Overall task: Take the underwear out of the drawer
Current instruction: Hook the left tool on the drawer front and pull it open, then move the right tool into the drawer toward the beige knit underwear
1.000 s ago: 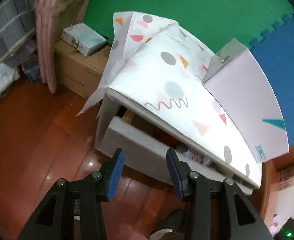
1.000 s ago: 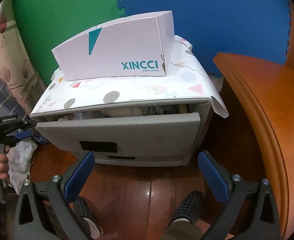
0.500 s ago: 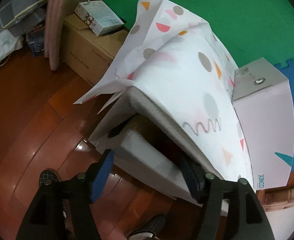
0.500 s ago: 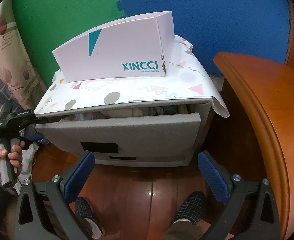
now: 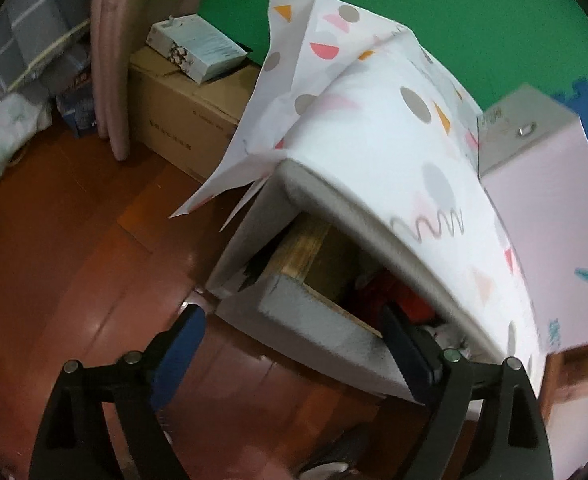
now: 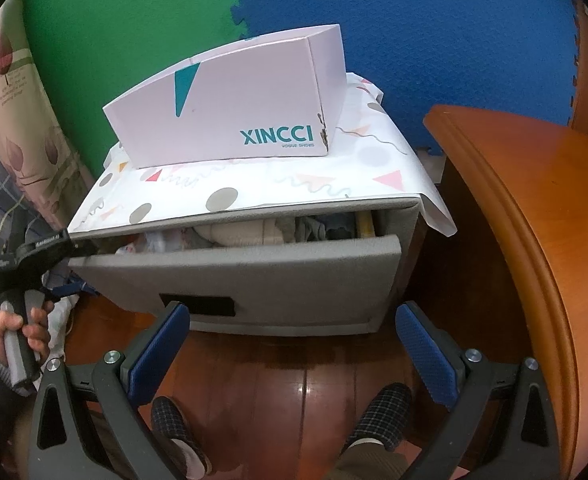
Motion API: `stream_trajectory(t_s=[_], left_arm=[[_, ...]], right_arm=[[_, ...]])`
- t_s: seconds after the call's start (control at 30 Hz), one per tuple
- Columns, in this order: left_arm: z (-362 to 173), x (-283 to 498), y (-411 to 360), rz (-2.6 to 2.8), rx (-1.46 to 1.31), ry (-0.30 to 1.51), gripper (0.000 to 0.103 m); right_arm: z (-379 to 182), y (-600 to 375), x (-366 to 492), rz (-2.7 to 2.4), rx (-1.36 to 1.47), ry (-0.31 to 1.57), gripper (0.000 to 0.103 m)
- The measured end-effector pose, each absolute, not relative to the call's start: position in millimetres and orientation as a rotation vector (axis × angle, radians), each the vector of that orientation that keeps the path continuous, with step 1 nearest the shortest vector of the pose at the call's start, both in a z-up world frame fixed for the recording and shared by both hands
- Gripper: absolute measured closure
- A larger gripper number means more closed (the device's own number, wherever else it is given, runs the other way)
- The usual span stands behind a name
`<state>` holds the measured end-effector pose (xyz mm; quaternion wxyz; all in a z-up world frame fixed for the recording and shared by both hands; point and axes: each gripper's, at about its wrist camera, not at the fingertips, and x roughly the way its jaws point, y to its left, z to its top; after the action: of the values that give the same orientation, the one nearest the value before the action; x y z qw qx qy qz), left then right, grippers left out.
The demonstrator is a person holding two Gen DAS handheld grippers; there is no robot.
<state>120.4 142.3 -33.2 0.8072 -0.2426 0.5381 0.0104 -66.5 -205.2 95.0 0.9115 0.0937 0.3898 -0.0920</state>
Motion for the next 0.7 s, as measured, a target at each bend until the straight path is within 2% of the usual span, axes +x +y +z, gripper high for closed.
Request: stream_trajectory(t_s=[0.43, 0.7], left_arm=[[-20.4, 73.2, 137.5, -0.029, -0.188, 1.320, 0.011], [-17.9, 44.8, 131.7, -0.045, -0.023, 1.361, 0.011]], right_arm=[[96.0, -206.1, -67.9, -0.184, 0.198, 0.794, 0.001], [95.2, -204.4, -68.9, -0.176, 0.196, 0.803, 0.001]])
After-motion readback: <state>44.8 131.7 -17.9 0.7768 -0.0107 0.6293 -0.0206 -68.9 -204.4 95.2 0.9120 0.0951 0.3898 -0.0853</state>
